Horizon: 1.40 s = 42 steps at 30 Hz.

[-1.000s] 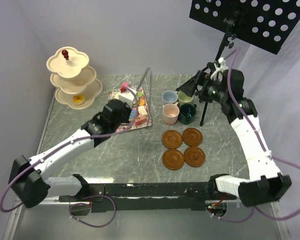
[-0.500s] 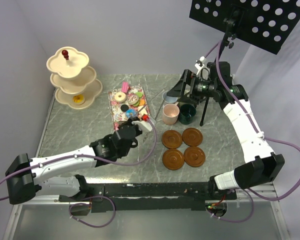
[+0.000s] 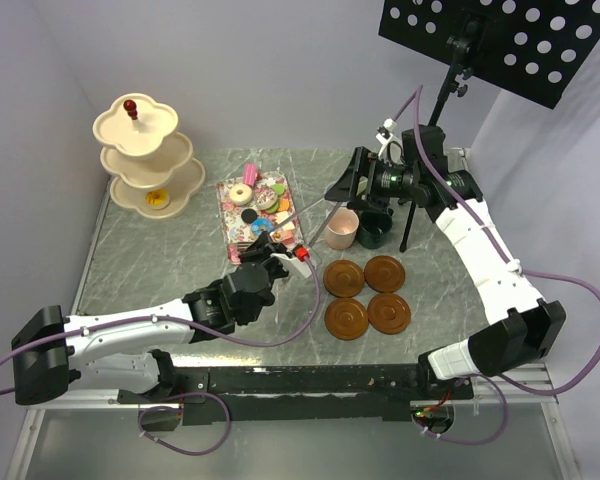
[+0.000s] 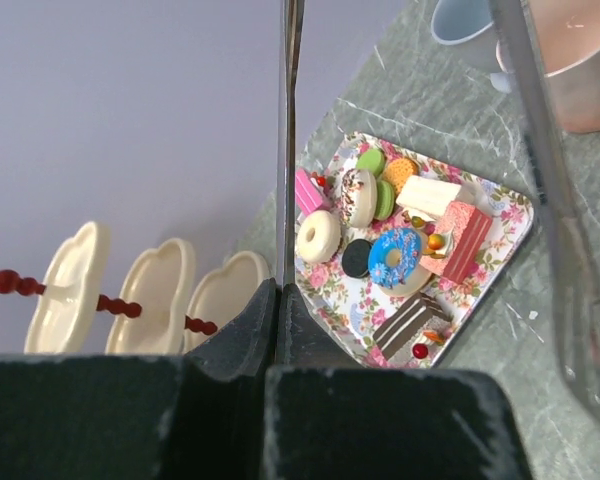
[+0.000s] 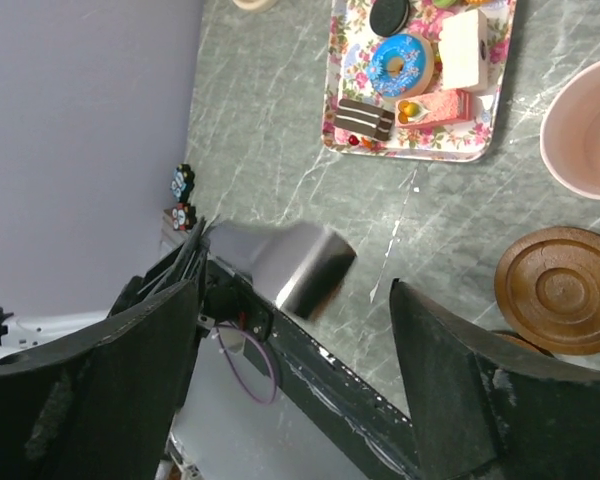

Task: Serve the afternoon tea
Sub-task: Pick up the clamp from the tray, then place the clamp on the tray.

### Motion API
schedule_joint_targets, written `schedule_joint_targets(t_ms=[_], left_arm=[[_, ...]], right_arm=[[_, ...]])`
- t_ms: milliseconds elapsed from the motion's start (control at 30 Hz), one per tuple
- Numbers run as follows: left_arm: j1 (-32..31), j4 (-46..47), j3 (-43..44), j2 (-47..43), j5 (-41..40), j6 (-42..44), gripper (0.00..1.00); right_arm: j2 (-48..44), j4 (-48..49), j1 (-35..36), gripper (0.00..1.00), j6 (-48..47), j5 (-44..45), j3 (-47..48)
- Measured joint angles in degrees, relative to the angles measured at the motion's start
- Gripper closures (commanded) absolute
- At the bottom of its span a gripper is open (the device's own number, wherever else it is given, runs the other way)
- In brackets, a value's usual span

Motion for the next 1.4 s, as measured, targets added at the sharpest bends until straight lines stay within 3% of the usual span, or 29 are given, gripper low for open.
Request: schedule_joint_targets(t_ms=[333, 367, 433, 500, 567, 733, 900, 1067, 1233, 1400], left_arm=[[-1.0, 3.1, -1.0, 0.0, 0.1, 4.2, 0.96], [-1.0, 3.1, -1.3, 0.0, 0.1, 4.2, 0.91], [-1.1, 2.9, -1.7, 0.2, 0.2, 3.8, 0.68], [-1.1, 1.4, -1.7, 0.7, 0.6, 2.9, 0.56], [-1.2, 0.2, -1.6, 1.2, 0.6, 0.5, 0.41], [-1.2, -6.6, 1.0, 1.1, -0.6, -8.5, 0.01], [-1.2, -17.9, 4.9, -1.6, -0.7, -23.6, 0.00], [-0.1, -30.1, 6.5, -10.4, 4.3, -42.7, 0.00], [8.1, -38.5, 6.7, -20.3, 13.3, -59.4, 0.00], [14.8, -45.4, 6.7, -25.9, 17.3, -72.1, 0.00]], right_arm=[[1.8, 2.7, 1.8, 0.54, 1.3, 3.4, -0.3], [1.9, 2.9, 1.9, 0.62, 1.7, 3.5, -0.3], [1.8, 3.6, 2.0, 0.79, 3.0, 3.2, -0.5], [1.6, 5.2, 2.3, 0.93, 5.7, 1.0, -0.6], [0.9, 6.4, 3.0, 1.00, 5.8, 0.9, -1.4], [-0.1, 9.0, 2.8, 1.00, 4.5, 5.1, -5.7], [-0.2, 13.6, 3.5, 1.00, 2.2, 11.1, -10.1], [-3.4, 20.9, 8.7, 0.97, -2.9, 20.9, -14.6], [-10.2, 33.7, 17.1, 0.96, -9.3, 33.3, -23.3], [-10.3, 44.9, 23.1, 0.92, -14.7, 42.2, -27.3]])
